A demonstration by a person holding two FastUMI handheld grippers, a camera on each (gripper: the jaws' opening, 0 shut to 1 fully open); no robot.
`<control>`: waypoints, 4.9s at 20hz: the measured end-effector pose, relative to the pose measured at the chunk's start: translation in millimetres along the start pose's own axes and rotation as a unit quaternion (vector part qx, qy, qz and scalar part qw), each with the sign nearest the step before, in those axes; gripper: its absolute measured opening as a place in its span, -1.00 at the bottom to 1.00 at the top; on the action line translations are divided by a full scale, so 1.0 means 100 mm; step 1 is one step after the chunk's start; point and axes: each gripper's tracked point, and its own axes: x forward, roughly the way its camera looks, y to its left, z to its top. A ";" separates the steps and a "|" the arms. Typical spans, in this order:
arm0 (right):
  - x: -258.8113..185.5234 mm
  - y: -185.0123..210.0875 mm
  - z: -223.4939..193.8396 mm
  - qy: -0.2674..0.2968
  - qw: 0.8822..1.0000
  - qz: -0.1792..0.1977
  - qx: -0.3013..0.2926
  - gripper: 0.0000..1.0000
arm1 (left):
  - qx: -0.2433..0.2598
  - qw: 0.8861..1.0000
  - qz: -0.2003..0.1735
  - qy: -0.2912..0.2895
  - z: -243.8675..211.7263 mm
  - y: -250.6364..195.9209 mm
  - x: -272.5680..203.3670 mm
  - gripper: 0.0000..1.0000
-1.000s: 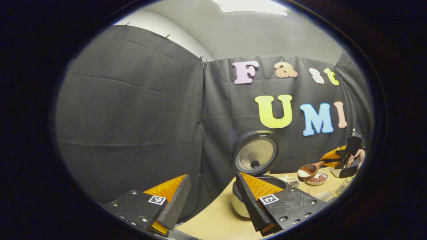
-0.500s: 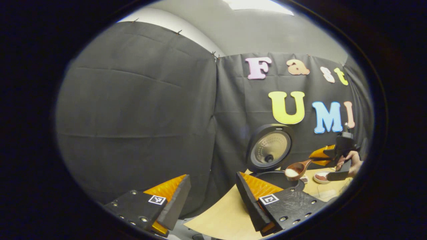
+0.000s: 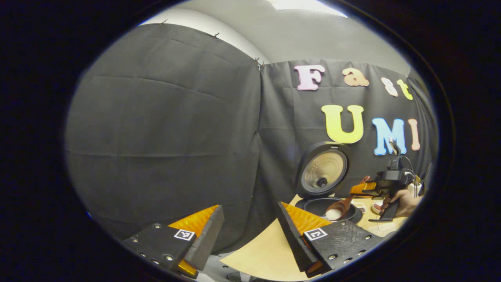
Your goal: Close the left gripper, press the button to open the rice cooker; take a wooden spoon from the chopstick holder with the right hand, scoop a spoonful of rice and pour it into the rice cooker, then put the wooden spoon back into the chopstick holder.
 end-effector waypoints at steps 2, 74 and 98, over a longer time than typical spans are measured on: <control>0.00 0.11 0.03 -0.010 0.996 0.005 -0.086 -0.78 | -0.001 1.000 -0.001 -0.002 0.00 -0.04 0.01 0.71; -3.05 -3.38 -0.62 -0.055 0.942 -0.323 0.070 -0.63 | 0.027 0.977 -0.203 -0.060 0.70 -2.59 -0.60 0.67; -4.16 -2.63 0.42 -0.160 0.896 -0.401 -0.106 0.96 | 0.017 0.984 -0.171 -0.053 1.71 -2.99 1.52 0.70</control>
